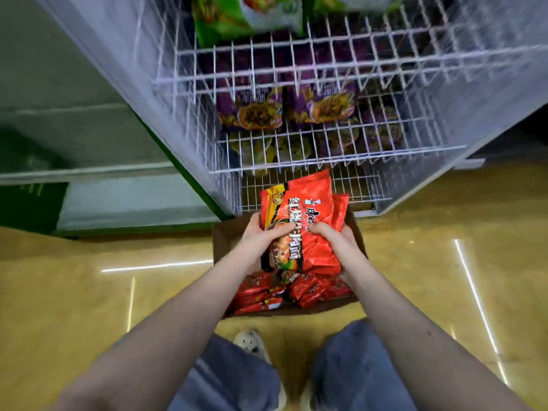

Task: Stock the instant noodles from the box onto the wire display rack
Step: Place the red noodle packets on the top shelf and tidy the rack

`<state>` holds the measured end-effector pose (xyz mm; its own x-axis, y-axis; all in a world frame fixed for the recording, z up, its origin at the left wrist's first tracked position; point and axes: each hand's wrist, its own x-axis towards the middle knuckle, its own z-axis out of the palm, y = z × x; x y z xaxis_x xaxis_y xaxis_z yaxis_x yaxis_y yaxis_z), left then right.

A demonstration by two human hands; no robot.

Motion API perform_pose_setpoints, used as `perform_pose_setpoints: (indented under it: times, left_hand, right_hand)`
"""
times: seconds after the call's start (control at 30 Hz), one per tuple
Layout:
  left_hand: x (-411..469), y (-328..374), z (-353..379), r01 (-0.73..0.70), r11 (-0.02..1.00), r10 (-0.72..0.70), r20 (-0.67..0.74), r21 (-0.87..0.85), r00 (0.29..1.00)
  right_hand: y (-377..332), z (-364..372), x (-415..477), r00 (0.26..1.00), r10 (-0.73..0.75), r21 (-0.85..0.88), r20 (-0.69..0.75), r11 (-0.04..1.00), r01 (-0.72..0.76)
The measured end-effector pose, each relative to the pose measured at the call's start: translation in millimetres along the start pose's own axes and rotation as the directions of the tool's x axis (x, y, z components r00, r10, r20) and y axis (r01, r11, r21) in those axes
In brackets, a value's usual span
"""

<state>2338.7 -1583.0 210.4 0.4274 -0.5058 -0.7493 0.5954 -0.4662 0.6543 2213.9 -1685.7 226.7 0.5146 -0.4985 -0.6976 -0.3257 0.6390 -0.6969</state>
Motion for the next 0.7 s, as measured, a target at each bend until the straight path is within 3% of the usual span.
perform_pose_setpoints:
  times: [0.23,0.5,0.7]
  left_hand:
    - [-141,118,21,-0.027,0.99,0.021,0.045,0.137,0.999]
    - [-228,192,53,-0.126,0.987,0.114,0.122,0.095,0.986]
    - [-269,224,76,-0.236,0.97,0.23,0.093,0.063,0.969]
  right_hand:
    - [-119,17,-131,1.0,-0.005,-0.02,-0.004,1.0,0.005]
    - [-213,15,-218,0.984,-0.129,-0.032,0.121,0.991,0.134]
    - [-260,2,-250,0.956,-0.201,-0.022,0.216,0.977,0.21]
